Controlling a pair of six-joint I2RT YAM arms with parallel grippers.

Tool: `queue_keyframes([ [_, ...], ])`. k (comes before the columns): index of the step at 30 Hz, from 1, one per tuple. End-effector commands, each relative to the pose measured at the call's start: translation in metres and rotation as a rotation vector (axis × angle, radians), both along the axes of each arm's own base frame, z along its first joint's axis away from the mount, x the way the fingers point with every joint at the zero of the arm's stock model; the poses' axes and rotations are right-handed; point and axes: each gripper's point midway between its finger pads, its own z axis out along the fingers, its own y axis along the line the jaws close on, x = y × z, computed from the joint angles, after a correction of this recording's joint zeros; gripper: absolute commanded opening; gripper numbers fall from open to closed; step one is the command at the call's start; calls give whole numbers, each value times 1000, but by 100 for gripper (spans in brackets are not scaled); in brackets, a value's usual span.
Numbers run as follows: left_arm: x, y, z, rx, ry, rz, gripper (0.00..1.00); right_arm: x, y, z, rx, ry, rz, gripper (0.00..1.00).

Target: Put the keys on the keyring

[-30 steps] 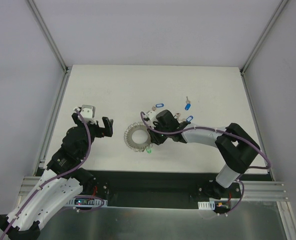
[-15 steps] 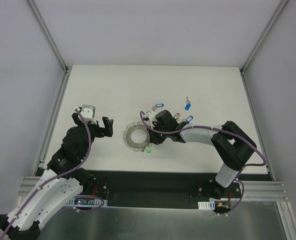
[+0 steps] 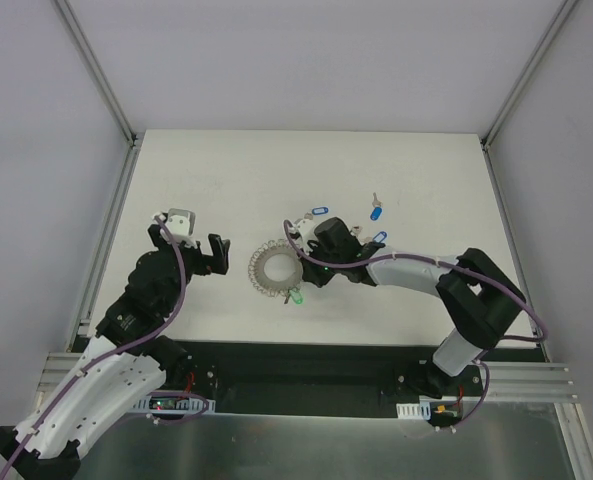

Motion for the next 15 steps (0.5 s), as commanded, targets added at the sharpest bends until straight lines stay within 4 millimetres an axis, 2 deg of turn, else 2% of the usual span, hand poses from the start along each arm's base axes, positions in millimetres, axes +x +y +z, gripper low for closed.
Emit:
queue_keyframes([
  [1,0,-17,7,-20,-17,-86,99,5,1,38,26,-129,48,1],
  [8,-6,-44,4,-2,-23,-250,99,19,14,89,70,-315,130,1],
  [9,-10,-51,4,-2,-26,-300,99,22,19,104,89,-355,140,1],
  [13,-26,-76,6,41,-96,-509,98,23,26,138,118,-474,205,1],
  [15,-34,-86,4,63,-115,-593,97,18,31,149,149,-501,260,1],
])
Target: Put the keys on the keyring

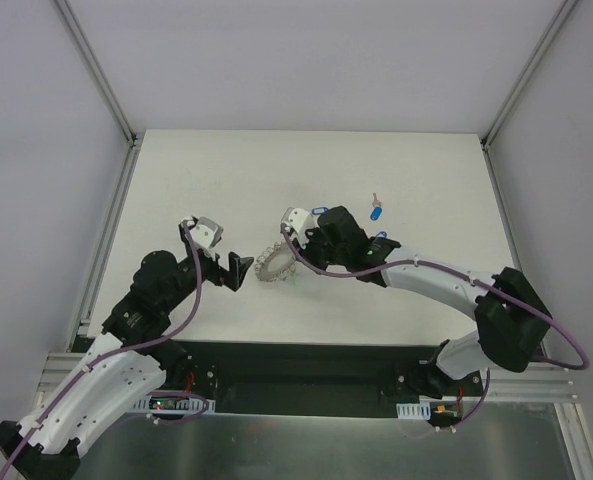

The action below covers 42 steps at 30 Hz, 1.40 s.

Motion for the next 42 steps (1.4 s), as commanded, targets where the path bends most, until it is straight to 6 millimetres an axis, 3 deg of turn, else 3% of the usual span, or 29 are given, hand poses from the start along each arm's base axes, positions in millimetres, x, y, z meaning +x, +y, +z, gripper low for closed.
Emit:
queue_keyframes([
  [1,-28,-41,11,44,-138,-344,96,4,21,78,129,-193,129,1],
  [6,-39,-54,9,74,-207,-475,98,-24,30,97,195,-195,288,1],
  [15,-62,-78,7,77,-218,-717,99,-77,16,110,240,-203,429,1],
  [18,-65,-84,10,47,-188,-766,94,-87,13,113,250,-210,458,1],
  [23,-70,-92,17,-15,-159,-836,82,-92,11,107,233,-197,467,1],
  [32,-67,-99,13,-86,-80,-852,63,-86,16,101,217,-192,452,1],
  [33,-65,-100,13,-89,-87,-841,55,-84,17,101,214,-192,447,1],
  [42,-58,-102,2,-115,-52,-813,45,-80,24,97,215,-175,441,1],
])
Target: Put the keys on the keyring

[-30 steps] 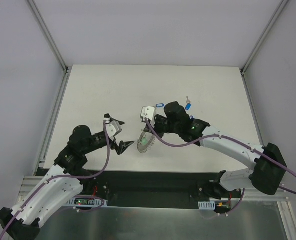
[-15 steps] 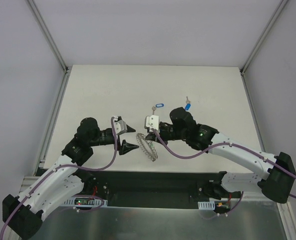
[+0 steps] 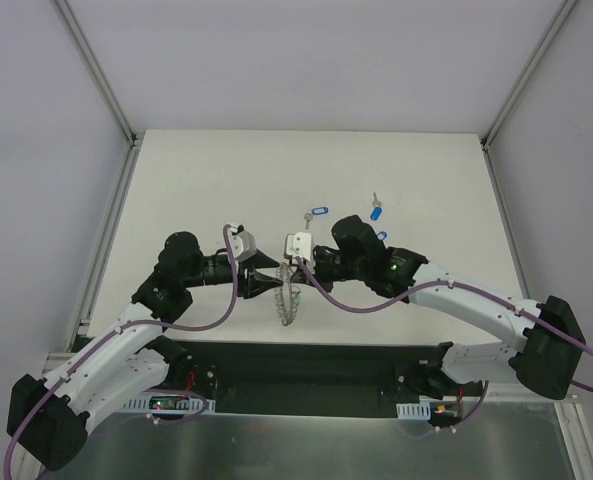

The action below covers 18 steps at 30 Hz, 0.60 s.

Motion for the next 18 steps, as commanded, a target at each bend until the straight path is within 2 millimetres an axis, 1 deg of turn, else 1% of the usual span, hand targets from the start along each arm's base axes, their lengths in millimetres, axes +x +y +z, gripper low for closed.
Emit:
queue_keyframes([
  [1,1,-3,7,-36,-27,-24,44,4,14,28,90,-56,16,1],
  [2,1,-3,5,-33,-23,-27,42,6,14,28,91,-56,9,1],
  [10,2,-6,-3,-17,-1,-41,42,6,17,32,115,-52,5,1],
  [13,0,-7,-5,-14,13,-59,41,4,16,30,115,-44,5,1],
  [15,-1,-7,-6,-14,18,-66,40,6,19,36,139,-57,6,1],
  [18,-2,-8,-7,-12,23,-76,35,6,19,37,148,-56,4,1],
])
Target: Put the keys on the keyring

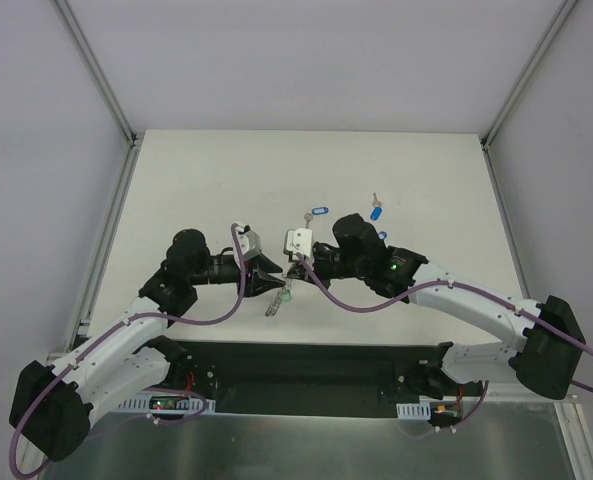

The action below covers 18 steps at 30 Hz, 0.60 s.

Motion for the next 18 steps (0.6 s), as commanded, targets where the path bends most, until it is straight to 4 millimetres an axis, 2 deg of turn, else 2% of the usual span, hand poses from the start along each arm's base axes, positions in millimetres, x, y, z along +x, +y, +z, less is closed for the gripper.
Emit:
queue_keyframes([
  [1,-4,-3,10,-35,-32,-51,33,1,13,31,115,-51,21,1],
  [4,-4,-4,9,-33,-26,-57,29,1,14,33,123,-48,22,1],
  [7,-4,-4,9,-32,-25,-54,19,0,14,32,123,-45,24,1],
  [13,-4,-3,9,-34,-25,-52,13,-1,14,33,127,-44,31,1],
  [18,-2,-3,10,-33,-25,-38,13,-3,15,32,127,-40,41,1],
])
